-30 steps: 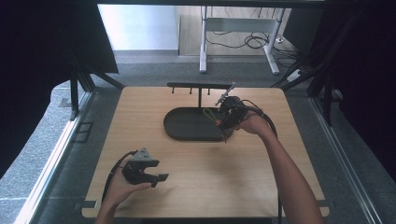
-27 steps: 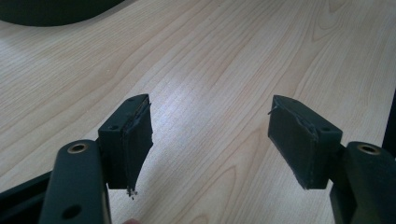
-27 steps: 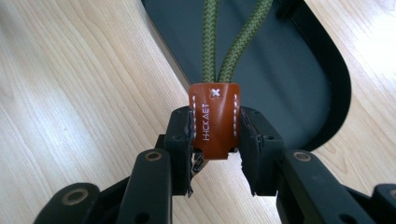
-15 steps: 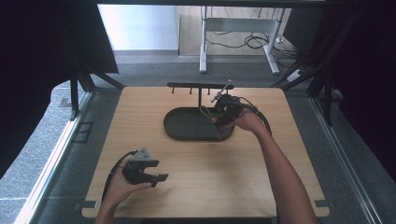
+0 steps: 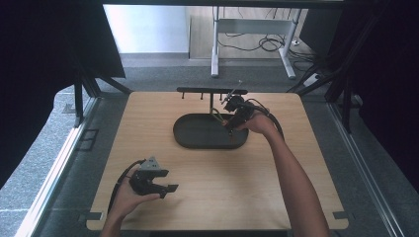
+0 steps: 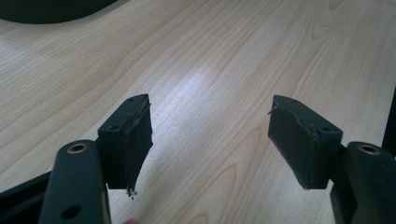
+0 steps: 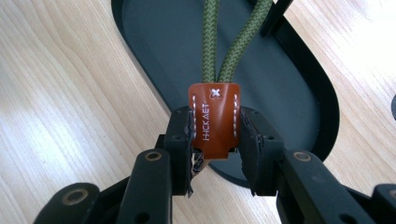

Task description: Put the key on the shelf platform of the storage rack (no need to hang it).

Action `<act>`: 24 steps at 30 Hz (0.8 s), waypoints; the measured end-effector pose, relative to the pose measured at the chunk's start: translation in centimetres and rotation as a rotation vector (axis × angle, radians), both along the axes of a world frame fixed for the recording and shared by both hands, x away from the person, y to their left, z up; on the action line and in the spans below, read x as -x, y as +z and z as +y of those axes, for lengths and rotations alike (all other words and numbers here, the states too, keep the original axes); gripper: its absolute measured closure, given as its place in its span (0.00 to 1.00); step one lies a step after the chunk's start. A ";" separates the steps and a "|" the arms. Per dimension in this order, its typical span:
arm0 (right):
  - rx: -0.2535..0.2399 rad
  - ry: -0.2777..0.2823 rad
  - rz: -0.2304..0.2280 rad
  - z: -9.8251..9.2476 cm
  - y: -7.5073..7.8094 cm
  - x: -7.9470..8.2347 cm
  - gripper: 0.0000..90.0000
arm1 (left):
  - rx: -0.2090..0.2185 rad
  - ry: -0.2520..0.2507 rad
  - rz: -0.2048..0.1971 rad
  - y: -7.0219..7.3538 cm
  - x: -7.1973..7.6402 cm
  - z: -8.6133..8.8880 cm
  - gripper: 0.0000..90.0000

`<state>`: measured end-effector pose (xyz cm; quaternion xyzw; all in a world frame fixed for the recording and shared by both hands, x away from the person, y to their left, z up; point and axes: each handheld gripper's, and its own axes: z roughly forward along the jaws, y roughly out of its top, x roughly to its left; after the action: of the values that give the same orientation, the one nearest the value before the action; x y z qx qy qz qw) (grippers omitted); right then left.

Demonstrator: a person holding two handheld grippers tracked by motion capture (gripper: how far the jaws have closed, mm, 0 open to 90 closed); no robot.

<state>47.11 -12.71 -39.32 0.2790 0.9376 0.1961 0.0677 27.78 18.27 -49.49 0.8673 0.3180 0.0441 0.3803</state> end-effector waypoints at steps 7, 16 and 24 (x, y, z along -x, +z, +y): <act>0.001 -0.006 0.004 0.3 -0.7 -0.7 0.74 | -0.005 -0.002 0.008 -0.2 0.0 -0.3 0.34; -0.001 -0.018 0.009 0.6 -1.2 -1.2 0.74 | -0.003 -0.004 0.009 -0.2 0.0 -0.4 0.35; -0.005 -0.013 0.002 1.2 -1.4 -1.4 0.74 | -0.013 -0.019 0.011 -0.3 0.0 -0.6 0.34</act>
<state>48.49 -11.54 -40.70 0.2856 0.9353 0.1978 0.0676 27.78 17.63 -49.76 0.8732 0.3114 0.0377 0.3731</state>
